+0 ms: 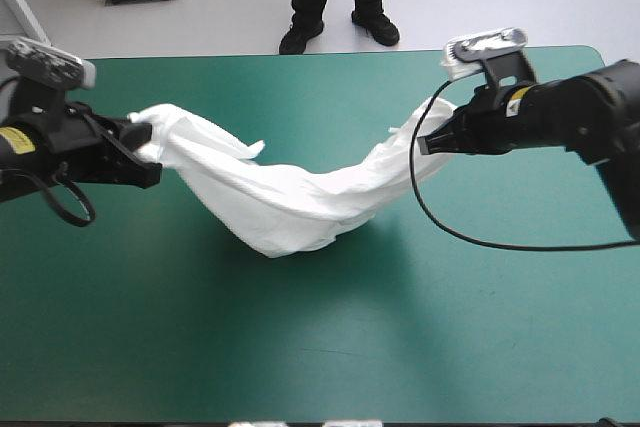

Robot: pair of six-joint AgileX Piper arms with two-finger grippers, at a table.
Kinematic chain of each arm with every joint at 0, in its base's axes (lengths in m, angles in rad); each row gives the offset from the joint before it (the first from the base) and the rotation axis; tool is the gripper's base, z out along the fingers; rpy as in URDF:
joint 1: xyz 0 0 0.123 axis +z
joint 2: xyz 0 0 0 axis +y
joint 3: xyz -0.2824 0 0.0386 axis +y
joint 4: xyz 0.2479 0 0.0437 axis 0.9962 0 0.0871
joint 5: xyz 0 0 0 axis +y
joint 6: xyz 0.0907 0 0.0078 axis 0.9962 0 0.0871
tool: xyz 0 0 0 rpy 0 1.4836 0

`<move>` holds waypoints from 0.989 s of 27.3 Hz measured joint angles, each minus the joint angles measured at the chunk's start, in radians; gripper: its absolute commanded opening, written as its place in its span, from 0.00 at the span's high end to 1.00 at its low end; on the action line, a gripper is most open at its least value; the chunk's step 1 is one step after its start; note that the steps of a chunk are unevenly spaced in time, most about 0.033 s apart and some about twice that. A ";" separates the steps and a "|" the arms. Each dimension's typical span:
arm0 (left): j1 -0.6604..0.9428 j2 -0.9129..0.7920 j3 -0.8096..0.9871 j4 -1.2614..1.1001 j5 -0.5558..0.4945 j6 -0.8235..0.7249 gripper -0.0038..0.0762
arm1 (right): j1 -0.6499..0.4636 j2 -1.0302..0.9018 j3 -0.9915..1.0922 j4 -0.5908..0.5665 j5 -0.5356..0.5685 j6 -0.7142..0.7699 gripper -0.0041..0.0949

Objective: Fold the cloth

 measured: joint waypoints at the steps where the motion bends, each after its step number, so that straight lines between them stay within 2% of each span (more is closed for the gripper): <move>1: 0.000 0.000 -0.046 -0.013 -0.002 -0.001 0.96 | 0.000 -0.019 -0.023 -0.001 0.000 0.000 0.97; 2: 0.000 0.000 -0.165 -0.040 -0.010 -0.001 0.96 | 0.000 -0.061 -0.087 -0.001 0.000 0.000 0.97; 6: 0.000 -0.005 -0.456 -0.065 -0.028 -0.001 0.96 | 0.000 -0.140 -0.276 -0.002 0.001 0.000 0.97; 11: 0.000 -0.023 -0.592 -0.116 -0.022 -0.001 0.96 | 0.000 -0.195 -0.381 0.009 0.001 0.000 0.97; 19: 0.000 -0.073 -0.591 -0.185 0.012 -0.005 0.96 | 0.000 -0.303 -0.394 0.078 0.001 0.013 0.97; 27: 0.000 -0.143 -0.387 -0.133 0.012 -0.089 0.96 | 0.000 -0.333 -0.339 0.121 0.001 0.059 0.97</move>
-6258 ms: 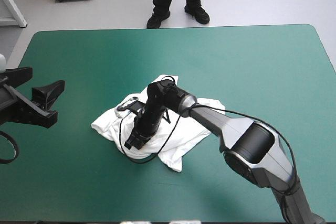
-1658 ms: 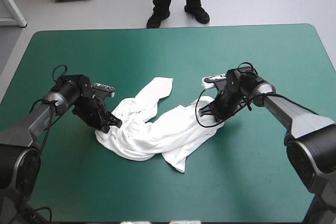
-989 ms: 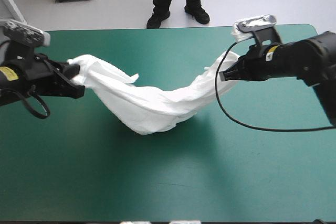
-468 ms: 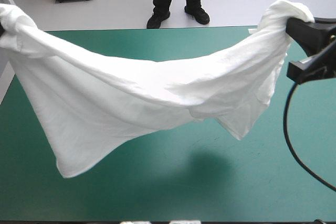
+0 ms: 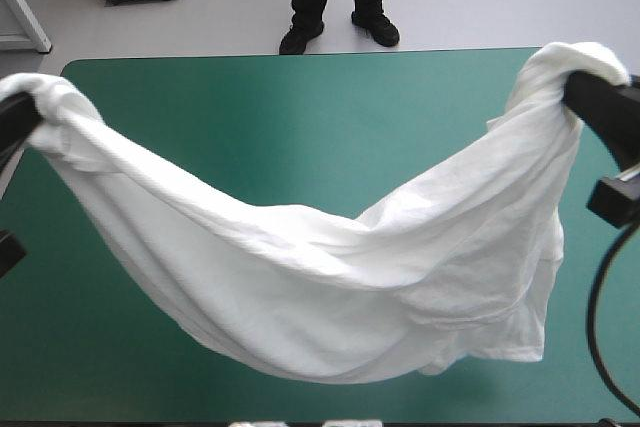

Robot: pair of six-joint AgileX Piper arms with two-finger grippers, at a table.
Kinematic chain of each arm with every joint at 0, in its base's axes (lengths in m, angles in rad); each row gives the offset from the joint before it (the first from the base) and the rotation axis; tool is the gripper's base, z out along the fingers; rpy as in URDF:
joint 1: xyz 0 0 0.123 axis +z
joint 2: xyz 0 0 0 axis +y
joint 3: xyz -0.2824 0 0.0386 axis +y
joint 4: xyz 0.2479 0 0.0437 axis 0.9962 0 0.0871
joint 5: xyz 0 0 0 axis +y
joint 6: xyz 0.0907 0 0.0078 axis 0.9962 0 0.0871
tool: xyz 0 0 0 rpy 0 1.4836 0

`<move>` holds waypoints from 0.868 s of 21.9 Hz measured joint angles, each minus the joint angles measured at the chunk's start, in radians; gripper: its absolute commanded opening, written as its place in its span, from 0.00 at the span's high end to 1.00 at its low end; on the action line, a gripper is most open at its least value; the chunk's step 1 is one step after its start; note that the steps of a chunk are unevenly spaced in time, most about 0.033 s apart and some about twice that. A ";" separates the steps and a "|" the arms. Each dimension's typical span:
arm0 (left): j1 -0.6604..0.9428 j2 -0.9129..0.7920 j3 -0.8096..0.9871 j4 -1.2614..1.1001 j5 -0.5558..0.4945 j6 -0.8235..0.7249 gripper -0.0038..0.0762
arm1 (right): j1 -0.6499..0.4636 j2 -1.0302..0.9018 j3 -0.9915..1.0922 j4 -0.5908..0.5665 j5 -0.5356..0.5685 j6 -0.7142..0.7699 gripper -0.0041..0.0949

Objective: Fold the cloth

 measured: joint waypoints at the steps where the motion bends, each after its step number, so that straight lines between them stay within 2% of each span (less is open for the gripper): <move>1: 0.000 0.000 0.036 0.000 0.000 -0.006 0.96 | 0.000 0.000 0.040 0.002 0.000 0.007 0.97; 4: 0.000 0.004 0.149 -0.003 0.000 -0.018 0.96 | 0.000 0.001 0.153 -0.005 0.000 0.016 0.97; 8: 0.000 0.057 0.354 -0.003 0.000 -0.020 0.96 | 0.000 0.061 0.421 -0.143 -0.001 0.048 0.97; 11: 0.000 0.205 0.461 -0.002 -0.007 0.009 0.96 | 0.000 0.194 0.529 -0.243 -0.089 0.069 0.97; 13: 0.000 0.339 0.475 0.000 -0.067 0.045 0.96 | 0.000 0.307 0.537 -0.283 -0.168 0.070 0.97; 16: 0.000 0.547 0.477 0.000 -0.249 0.086 0.96 | -0.023 0.480 0.537 -0.322 -0.307 0.071 0.97; 19: 0.000 0.674 0.460 0.000 -0.336 0.105 0.96 | -0.060 0.581 0.522 -0.321 -0.352 0.074 0.97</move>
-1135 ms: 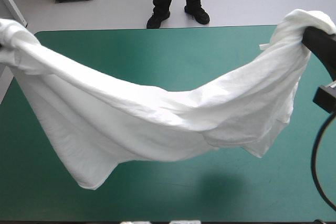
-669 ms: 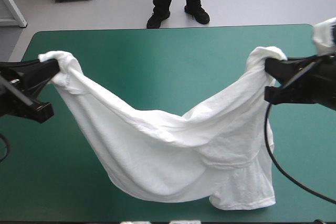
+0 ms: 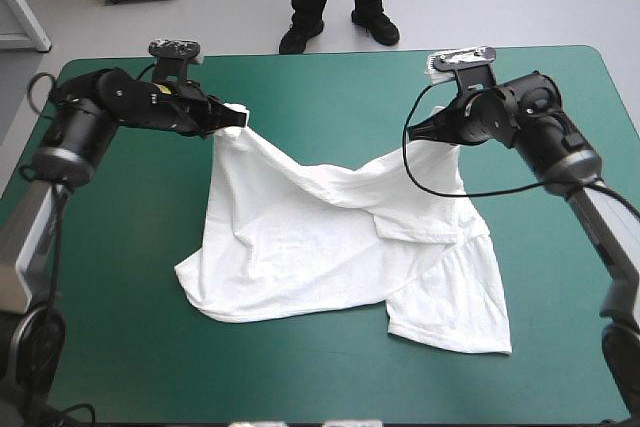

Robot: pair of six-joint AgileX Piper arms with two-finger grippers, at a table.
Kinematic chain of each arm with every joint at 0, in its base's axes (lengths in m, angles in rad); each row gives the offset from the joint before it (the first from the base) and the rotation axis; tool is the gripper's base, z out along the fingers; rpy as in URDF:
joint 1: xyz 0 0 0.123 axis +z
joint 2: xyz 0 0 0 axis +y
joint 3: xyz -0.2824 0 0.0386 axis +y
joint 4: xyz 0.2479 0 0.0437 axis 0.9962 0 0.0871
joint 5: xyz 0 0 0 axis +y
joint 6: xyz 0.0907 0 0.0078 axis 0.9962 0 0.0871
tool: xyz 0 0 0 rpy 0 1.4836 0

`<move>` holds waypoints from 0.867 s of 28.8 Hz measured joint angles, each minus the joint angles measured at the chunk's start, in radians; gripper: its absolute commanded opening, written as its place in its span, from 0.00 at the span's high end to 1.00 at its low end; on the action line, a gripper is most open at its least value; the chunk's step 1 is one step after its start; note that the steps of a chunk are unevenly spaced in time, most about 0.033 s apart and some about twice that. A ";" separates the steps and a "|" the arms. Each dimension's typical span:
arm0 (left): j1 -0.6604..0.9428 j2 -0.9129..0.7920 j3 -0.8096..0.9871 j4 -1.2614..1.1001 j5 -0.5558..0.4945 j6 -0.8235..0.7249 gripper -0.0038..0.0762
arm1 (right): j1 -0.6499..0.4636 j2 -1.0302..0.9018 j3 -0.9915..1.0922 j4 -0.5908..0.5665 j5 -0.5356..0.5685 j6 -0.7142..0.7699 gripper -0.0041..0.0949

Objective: Fold the cloth

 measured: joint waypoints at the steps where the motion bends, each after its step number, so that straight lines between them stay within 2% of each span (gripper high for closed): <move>1: 0.000 0.045 -0.012 0.000 -0.023 0.007 0.96 | -0.014 0.033 -0.008 0.001 -0.012 0.000 0.97; 4: 0.000 0.215 -0.080 -0.003 -0.063 0.028 0.96 | -0.052 0.141 -0.048 0.001 -0.051 0.000 0.97; 11: 0.000 0.388 -0.188 -0.046 -0.088 0.103 0.96 | -0.071 0.272 -0.111 -0.011 -0.089 -0.012 0.97; 14: 0.000 0.427 -0.221 -0.048 -0.092 0.113 0.88 | -0.071 0.318 -0.124 -0.014 -0.101 -0.038 0.92; 18: 0.000 0.466 -0.237 -0.057 -0.085 0.169 0.56 | -0.073 0.371 -0.132 0.012 -0.096 -0.096 0.65; 21: 0.000 0.483 -0.237 -0.080 -0.068 0.216 0.29 | -0.073 0.387 -0.135 0.038 -0.087 -0.132 0.37; 23: 0.000 0.485 -0.243 -0.082 -0.046 0.228 0.22 | -0.073 0.389 -0.151 0.045 -0.065 -0.139 0.24; 25: 0.000 0.484 -0.262 -0.081 -0.007 0.231 0.22 | -0.076 0.389 -0.177 0.048 -0.037 -0.140 0.21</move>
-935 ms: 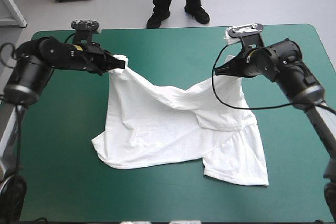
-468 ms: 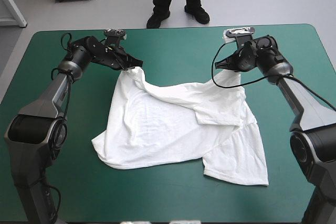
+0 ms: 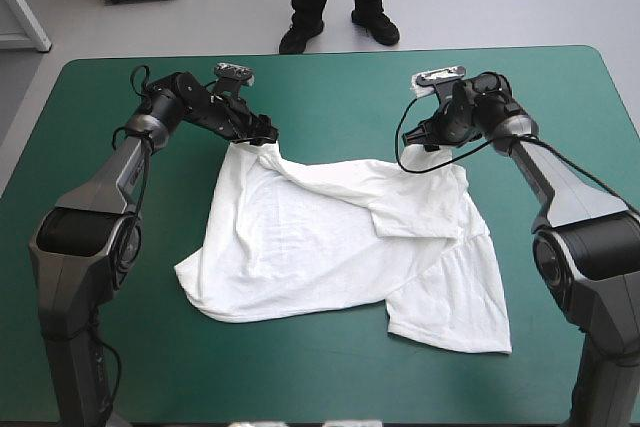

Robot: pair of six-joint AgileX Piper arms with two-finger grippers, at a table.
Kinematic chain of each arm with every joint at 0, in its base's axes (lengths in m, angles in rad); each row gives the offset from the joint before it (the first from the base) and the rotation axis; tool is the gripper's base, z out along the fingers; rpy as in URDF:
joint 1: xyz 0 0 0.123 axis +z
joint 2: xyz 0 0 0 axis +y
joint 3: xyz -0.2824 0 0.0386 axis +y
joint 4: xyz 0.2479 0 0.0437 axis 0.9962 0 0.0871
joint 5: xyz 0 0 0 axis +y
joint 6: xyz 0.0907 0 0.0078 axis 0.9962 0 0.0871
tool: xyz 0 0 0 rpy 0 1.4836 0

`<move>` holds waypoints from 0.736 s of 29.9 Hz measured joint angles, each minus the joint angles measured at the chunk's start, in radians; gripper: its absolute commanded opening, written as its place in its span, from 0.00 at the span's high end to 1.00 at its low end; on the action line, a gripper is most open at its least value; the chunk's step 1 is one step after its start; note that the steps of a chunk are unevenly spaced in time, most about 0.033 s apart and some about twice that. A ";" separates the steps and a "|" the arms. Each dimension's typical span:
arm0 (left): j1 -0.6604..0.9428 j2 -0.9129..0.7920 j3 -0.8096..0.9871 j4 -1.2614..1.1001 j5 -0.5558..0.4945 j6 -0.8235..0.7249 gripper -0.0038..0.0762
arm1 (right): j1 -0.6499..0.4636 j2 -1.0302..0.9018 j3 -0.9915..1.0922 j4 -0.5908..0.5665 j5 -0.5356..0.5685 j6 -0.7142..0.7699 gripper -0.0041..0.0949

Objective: Fold the cloth

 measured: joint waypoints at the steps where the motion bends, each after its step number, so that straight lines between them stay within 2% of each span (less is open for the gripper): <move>1: 0.000 -0.003 -0.012 0.005 0.019 -0.001 0.22 | -0.002 -0.003 -0.014 0.003 0.011 0.000 0.21; 6: -0.001 -0.093 -0.043 0.109 0.128 -0.039 0.22 | -0.009 -0.084 -0.037 0.001 0.046 0.000 0.21; 12: -0.001 -0.322 -0.004 0.252 0.267 -0.095 0.22 | -0.009 -0.253 -0.039 -0.006 0.110 0.000 0.21; 17: -0.009 -0.566 0.159 0.282 0.318 -0.119 0.22 | -0.009 -0.422 -0.003 -0.006 0.174 0.001 0.21; 22: -0.044 -0.836 0.457 0.344 0.286 -0.158 0.22 | -0.009 -0.610 0.154 -0.002 0.257 0.001 0.21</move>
